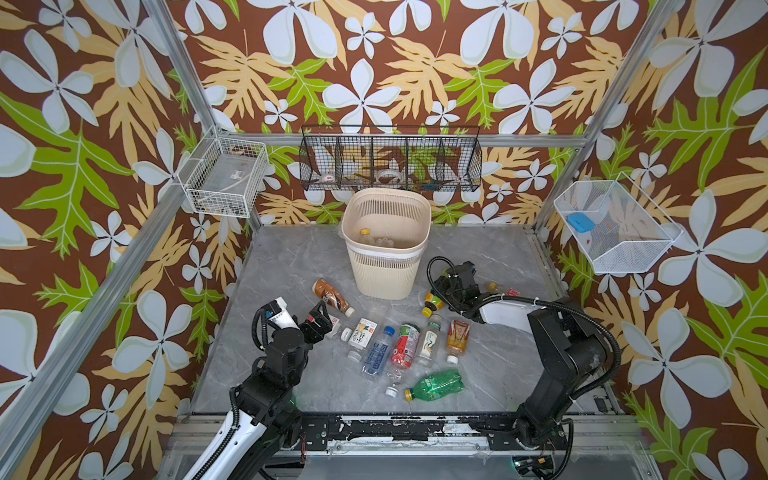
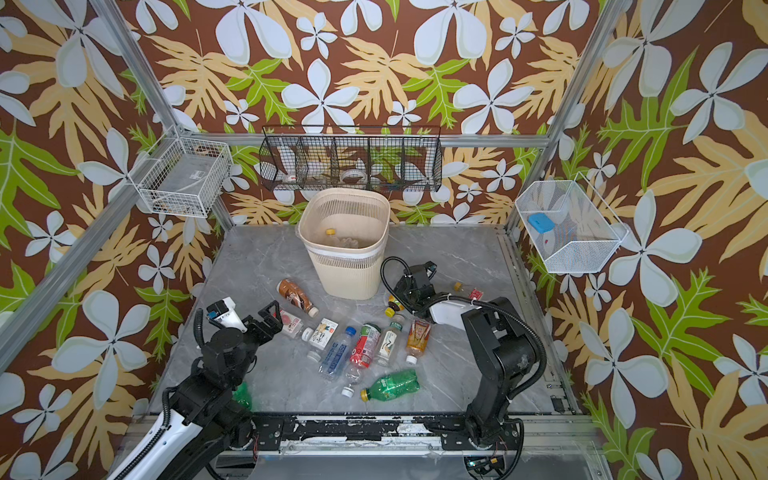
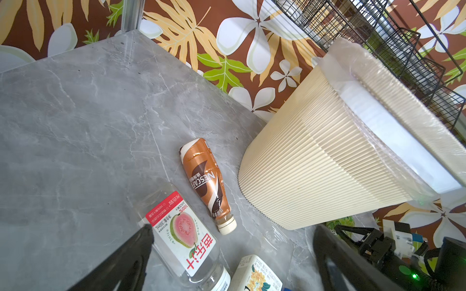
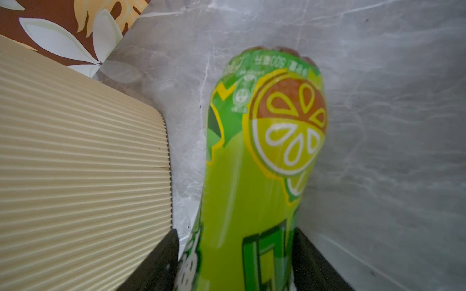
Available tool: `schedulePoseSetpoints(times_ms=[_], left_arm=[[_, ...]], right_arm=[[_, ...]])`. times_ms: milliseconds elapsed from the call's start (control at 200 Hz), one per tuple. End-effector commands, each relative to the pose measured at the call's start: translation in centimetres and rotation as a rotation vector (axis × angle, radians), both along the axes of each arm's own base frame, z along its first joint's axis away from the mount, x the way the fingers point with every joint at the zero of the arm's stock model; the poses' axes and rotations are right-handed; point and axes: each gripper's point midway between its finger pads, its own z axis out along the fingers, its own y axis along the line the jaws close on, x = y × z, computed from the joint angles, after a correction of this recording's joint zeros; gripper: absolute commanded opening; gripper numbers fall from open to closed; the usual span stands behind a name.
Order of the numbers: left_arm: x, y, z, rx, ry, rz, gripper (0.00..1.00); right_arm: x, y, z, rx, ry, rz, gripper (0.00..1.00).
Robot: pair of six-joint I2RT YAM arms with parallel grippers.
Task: Throw the plastic bottles in the bin
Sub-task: Pick up the plastic bottle from the center of the table, then throw the plastic bottle into the trash bin.
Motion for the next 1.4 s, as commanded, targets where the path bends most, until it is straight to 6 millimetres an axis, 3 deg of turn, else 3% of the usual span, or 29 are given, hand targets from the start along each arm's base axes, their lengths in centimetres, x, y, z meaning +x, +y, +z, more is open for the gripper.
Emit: schedulePoseSetpoints(times_ms=[0,140,305,560,806,991,1396], left_arm=[[0.0,0.4,0.3,0.01,-0.008,0.018,1.0],[0.0,0.4,0.1,0.008,-0.006,0.02,1.0],[0.1,0.4,-0.3,0.002,0.003,0.023,1.0],[0.5,0.1,-1.2,-0.014,0.019,0.027,1.0],[0.9,-0.3,-1.6,-0.023,0.029,0.019,1.0],[1.0,-0.5,-1.8,-0.035,0.028,0.013,1.0],[0.8,-0.3,-2.1,-0.037,0.029,0.025,1.0]], right_arm=[[0.6,0.3,0.9,0.04,-0.031,-0.003,0.63],[1.1,0.1,2.7,0.041,-0.077,-0.002,0.6],[1.2,-0.9,6.7,0.017,-0.165,-0.007,0.58],[-1.3,-3.5,12.8,-0.084,-0.286,-0.012,0.56],[-4.2,-4.5,15.0,-0.132,-0.332,0.042,0.51],[-5.0,-4.9,17.1,-0.187,-0.367,0.075,0.5],[-6.0,-5.0,30.3,-0.272,-0.588,0.144,0.5]])
